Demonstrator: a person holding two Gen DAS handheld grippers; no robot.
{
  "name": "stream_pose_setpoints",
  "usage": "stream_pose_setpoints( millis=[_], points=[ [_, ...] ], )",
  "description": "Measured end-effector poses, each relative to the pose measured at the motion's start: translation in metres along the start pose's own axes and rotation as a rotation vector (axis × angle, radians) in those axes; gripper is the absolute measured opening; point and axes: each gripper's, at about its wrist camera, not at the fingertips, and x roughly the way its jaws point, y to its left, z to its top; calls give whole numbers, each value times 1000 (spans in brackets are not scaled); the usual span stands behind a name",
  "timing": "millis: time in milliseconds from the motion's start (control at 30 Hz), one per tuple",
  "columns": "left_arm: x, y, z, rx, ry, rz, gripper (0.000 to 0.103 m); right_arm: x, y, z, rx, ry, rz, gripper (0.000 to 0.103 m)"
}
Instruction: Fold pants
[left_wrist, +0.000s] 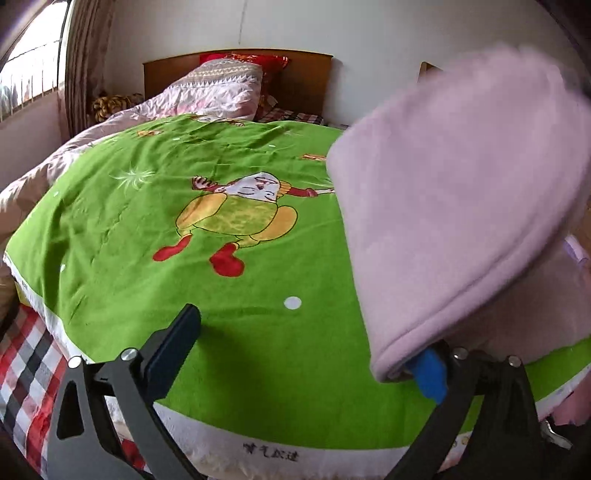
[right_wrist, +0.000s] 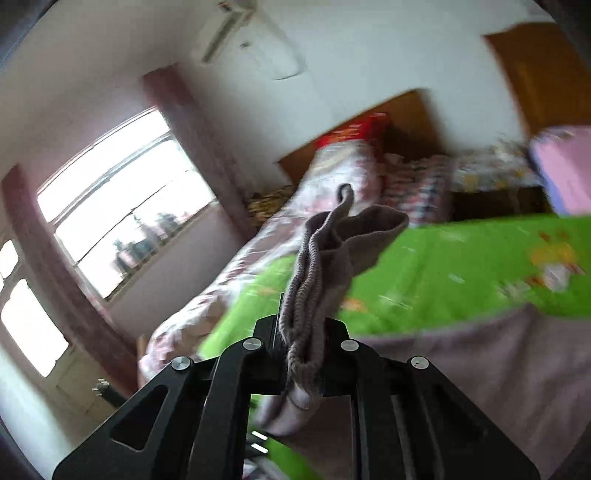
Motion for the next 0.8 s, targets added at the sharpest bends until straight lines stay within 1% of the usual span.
stream_pose_setpoints(
  millis=[33, 67, 100, 167, 200, 233, 333, 433, 467, 533, 633, 800],
  points=[
    [0, 0, 0, 1, -1, -3, 102, 0, -19, -12, 20, 22, -42, 14],
    [0, -1, 0, 6, -1, -9, 102, 4, -48, -31, 61, 70, -101, 14],
    [1, -2, 0, 17, 0, -11, 102, 11, -73, -50, 101, 126, -136, 14],
    [3, -7, 0, 47, 8, 10, 102, 25, -104, -83, 167, 223, -174, 14],
    [5, -10, 0, 61, 13, 29, 102, 29, -109, -92, 176, 237, -178, 14],
    [5, -10, 1, 54, 18, 32, 102, 27, -108, -95, 172, 226, -173, 14],
    [7, -8, 4, 50, 31, 32, 102, 25, -92, -83, 95, 198, -192, 14],
    [6, -7, 4, 40, 40, 33, 102, 16, -79, -77, 80, 164, -170, 14],
    [6, -6, 4, 39, 40, 33, 102, 14, -76, -79, 71, 160, -176, 14],
    [5, -6, 4, 39, 41, 31, 102, 14, -79, -84, 77, 176, -186, 14],
    [5, -6, 3, 44, 37, 30, 102, 25, -97, -102, 124, 253, -212, 14],
    [5, -6, 3, 45, 38, 26, 102, 21, -95, -105, 125, 245, -215, 14]
  ],
)
